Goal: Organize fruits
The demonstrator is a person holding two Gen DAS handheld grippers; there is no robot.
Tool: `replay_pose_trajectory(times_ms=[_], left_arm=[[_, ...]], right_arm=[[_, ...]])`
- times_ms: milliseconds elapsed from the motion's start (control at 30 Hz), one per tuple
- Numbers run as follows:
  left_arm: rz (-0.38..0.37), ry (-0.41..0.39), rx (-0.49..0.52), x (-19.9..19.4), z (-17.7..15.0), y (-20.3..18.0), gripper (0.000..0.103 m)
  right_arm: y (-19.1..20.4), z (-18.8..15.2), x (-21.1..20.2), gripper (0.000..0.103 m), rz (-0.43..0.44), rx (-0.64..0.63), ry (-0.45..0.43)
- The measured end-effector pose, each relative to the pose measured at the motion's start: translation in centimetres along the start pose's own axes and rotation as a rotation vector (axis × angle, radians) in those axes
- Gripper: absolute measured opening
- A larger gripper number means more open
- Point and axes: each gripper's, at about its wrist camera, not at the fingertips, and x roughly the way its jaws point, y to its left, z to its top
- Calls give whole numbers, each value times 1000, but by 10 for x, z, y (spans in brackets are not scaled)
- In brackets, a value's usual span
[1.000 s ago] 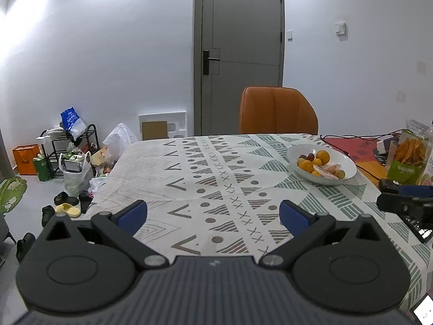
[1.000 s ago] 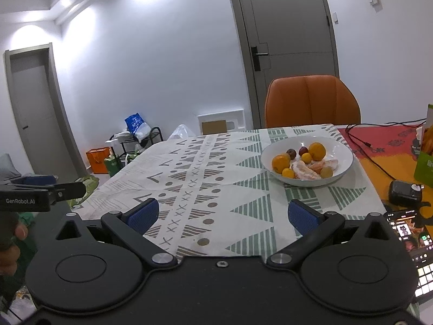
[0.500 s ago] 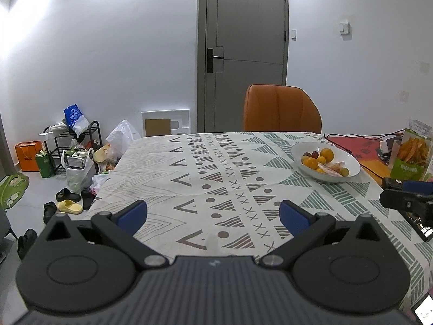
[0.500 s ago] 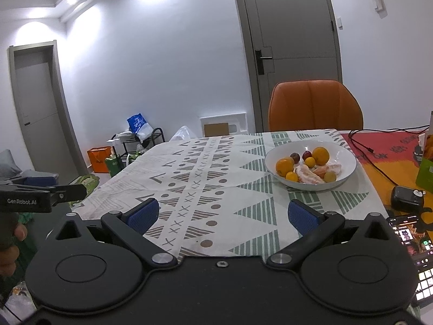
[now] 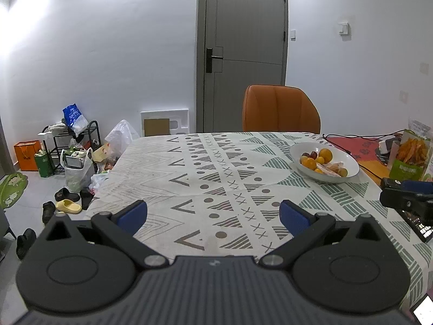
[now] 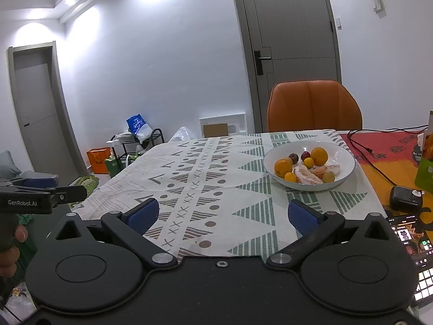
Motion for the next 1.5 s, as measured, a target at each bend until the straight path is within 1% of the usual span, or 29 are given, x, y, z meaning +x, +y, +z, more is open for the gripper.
replay_pose_trajectory(times_ms=[1500], left_arm=[[-2, -8, -1, -4, 4, 0, 103]], right_arm=[[0, 3, -4, 103, -2, -2, -2]])
